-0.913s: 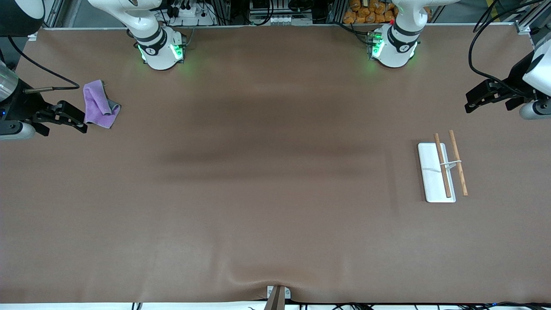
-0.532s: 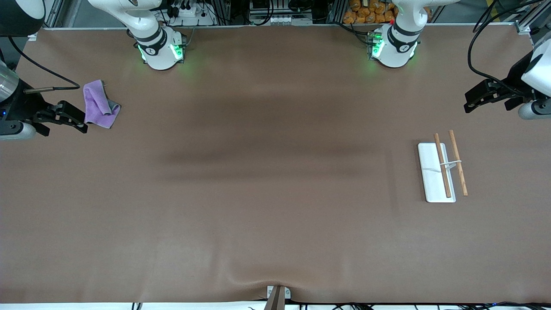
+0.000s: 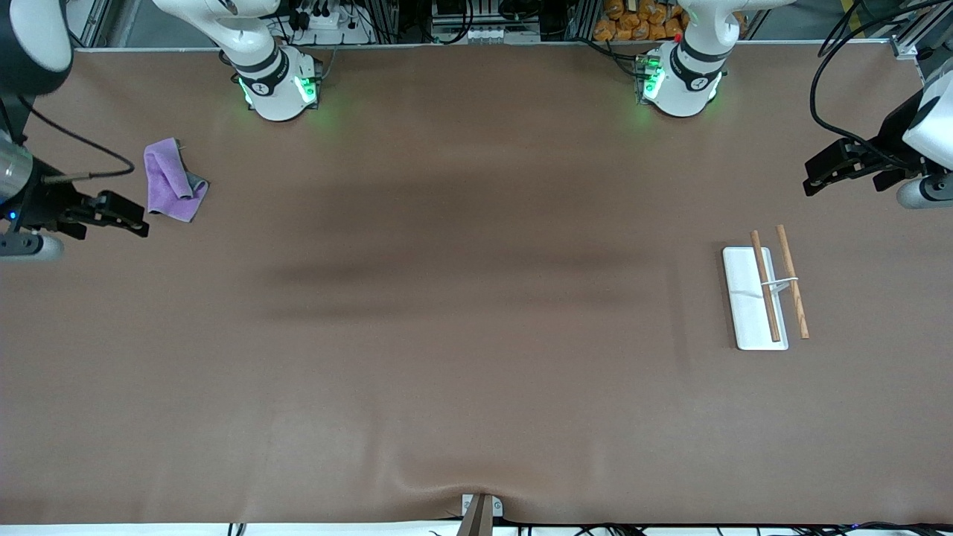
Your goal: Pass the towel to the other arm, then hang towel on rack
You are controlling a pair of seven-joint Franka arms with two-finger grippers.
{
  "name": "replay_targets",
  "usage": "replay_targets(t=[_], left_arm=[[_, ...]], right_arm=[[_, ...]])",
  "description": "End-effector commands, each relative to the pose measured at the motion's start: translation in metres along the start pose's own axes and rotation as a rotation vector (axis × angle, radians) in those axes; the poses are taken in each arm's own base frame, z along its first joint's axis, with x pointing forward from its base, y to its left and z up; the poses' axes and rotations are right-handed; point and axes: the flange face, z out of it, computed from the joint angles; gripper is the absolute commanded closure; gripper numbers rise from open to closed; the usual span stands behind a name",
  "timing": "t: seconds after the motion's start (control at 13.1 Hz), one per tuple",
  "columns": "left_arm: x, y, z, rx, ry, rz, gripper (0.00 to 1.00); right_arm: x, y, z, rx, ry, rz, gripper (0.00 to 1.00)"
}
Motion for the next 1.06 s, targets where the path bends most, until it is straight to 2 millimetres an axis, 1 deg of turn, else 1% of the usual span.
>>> replay_targets(t=[0.0, 0.08, 0.23, 0.3, 0.46, 0.61, 0.76, 0.91, 0.99], left_arm=[[-0.006, -0.004, -0.006, 0.020, -0.022, -0.002, 0.00], [-0.006, -0.003, -0.006, 0.021, -0.025, -0.005, 0.00], [-0.007, -0.002, -0.006, 0.021, -0.025, -0.003, 0.00], [-0.007, -0.002, -0.006, 0.021, -0.025, -0.003, 0.00], [-0.007, -0.002, -0.005, 0.021, -0.026, -0.003, 0.00], [-0.007, -0.002, -0.004, 0.021, -0.028, -0.002, 0.00], [-0.006, -0.003, -0.004, 0.021, -0.029, -0.002, 0.00], [-0.007, -0.002, -0.004, 0.022, -0.029, 0.000, 0.00], [-0.007, -0.002, -0.004, 0.022, -0.029, 0.001, 0.00]], right_arm=[[0.009, 0.057, 0.035, 0.010, -0.095, -0.006, 0.00], [0.011, 0.074, 0.047, 0.018, -0.119, 0.020, 0.00], [0.013, 0.120, 0.082, 0.048, -0.175, 0.056, 0.00], [0.014, 0.128, 0.090, 0.055, -0.186, 0.028, 0.00], [0.013, 0.145, 0.108, 0.062, -0.216, 0.045, 0.00], [0.012, 0.163, 0.134, 0.083, -0.255, 0.022, 0.00], [0.011, 0.177, 0.155, 0.072, -0.275, -0.019, 0.00], [0.010, 0.180, 0.168, 0.043, -0.291, -0.028, 0.00], [0.007, 0.179, 0.184, 0.051, -0.318, -0.030, 0.00]])
